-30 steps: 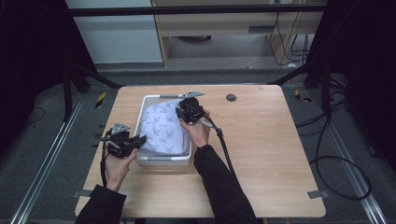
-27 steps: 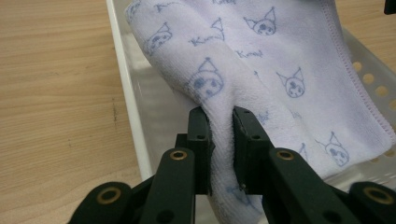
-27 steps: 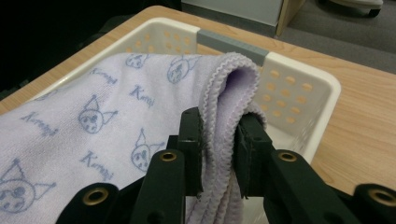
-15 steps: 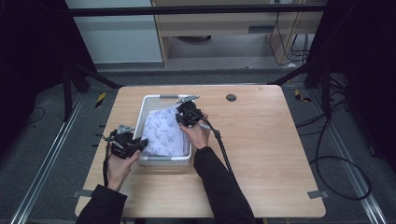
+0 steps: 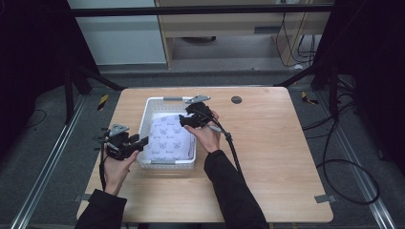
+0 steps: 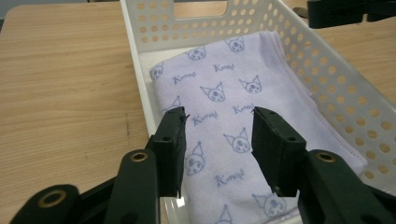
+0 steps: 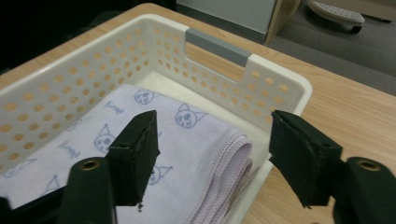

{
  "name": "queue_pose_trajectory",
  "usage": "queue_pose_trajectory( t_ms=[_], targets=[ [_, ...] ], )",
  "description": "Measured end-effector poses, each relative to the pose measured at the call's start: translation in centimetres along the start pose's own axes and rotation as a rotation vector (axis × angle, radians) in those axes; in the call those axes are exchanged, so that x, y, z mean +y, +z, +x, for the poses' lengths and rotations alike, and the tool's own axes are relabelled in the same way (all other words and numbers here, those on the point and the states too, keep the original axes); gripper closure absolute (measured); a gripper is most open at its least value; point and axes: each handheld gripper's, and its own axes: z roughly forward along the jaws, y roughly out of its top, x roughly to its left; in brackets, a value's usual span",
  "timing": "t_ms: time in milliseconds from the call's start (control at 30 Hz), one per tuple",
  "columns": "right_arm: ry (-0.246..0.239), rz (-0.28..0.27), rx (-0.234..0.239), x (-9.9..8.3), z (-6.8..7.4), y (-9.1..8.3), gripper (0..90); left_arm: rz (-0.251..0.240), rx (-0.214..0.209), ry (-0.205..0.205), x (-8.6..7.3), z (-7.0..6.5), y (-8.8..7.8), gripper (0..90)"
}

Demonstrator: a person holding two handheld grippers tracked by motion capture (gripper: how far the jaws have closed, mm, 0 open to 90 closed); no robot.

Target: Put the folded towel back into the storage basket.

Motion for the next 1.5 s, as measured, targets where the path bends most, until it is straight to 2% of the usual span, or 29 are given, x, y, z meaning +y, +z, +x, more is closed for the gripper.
queue_pose_trajectory(
  t_ms=[300,500,633,733,967,1100,1367,1500],
  targets=[
    [0.064,-0.048,0.023,-0.5,-1.9,-3.9,22.0,-0.032,-0.012,0.019,0.2,-0.2,-0.3,46.0],
    [0.113,-0.102,0.034,-1.3,-3.7,-7.0,18.7,-0.042,-0.027,0.031,0.2,-0.3,-0.4,41.5],
    [0.107,-0.117,0.010,-2.4,-4.8,-8.8,16.8,-0.050,-0.031,0.045,0.1,-0.5,-0.4,39.3],
    [0.136,-0.132,0.020,-3.5,-5.8,-10.1,15.1,-0.057,-0.031,0.044,0.1,-0.5,-0.5,38.8],
    [0.152,-0.144,0.005,-6.3,-7.8,-12.7,13.7,-0.072,-0.033,0.058,-0.2,-0.5,-0.7,37.5],
    [0.129,-0.159,-0.039,-8.1,-8.7,-14.3,12.2,-0.068,-0.023,0.062,-0.5,-0.5,-0.8,37.7],
    [0.146,-0.181,-0.091,-11.6,-10.3,-16.6,10.8,-0.096,-0.007,0.092,-0.9,-0.7,-1.3,36.9],
    [0.139,-0.182,-0.131,-13.1,-11.1,-17.6,10.8,-0.102,0.005,0.104,-1.2,-0.6,-1.5,36.4]
  ],
)
